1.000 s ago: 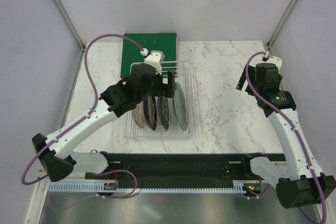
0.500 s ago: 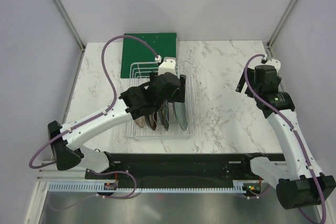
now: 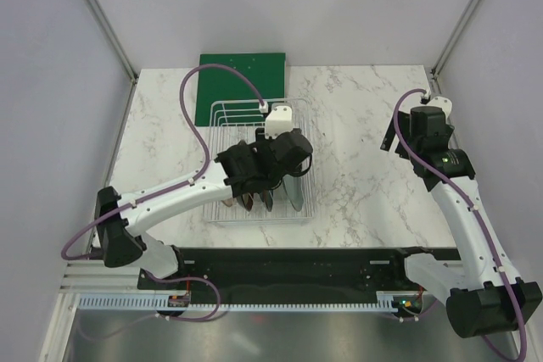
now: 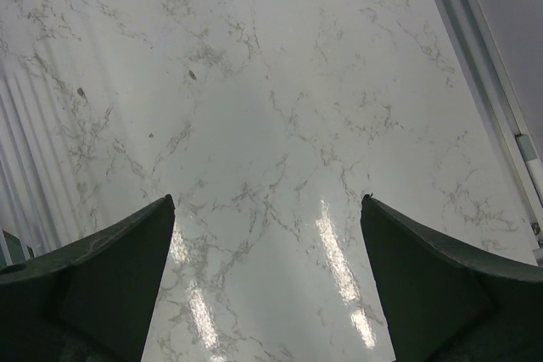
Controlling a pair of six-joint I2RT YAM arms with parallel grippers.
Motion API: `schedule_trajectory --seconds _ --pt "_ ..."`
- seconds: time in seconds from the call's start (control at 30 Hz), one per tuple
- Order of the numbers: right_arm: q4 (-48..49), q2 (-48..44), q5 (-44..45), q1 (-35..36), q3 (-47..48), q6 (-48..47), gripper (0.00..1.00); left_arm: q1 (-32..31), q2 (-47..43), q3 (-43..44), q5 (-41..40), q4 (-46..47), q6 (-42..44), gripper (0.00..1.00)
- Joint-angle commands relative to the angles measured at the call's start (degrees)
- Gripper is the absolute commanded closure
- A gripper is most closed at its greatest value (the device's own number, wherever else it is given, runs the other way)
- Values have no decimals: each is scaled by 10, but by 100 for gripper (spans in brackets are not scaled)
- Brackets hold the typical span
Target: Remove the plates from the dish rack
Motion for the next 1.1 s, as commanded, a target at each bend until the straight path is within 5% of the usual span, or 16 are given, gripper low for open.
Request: schedule_trajectory --seconds 0.0,0.4,0.47,1.07 --pt "10 -6 0 2 4 -3 2 -3 38 24 -51 -21 -66 44" --pt "11 -12 -22 1 15 -9 2 -4 113 48 -92 -71 -149 74" --pt "10 -8 -26 2 17 -9 2 -4 120 52 -92 -74 -153 98" --pt "23 10 -41 1 4 -7 2 -25 126 174 -147 -85 -39 98"
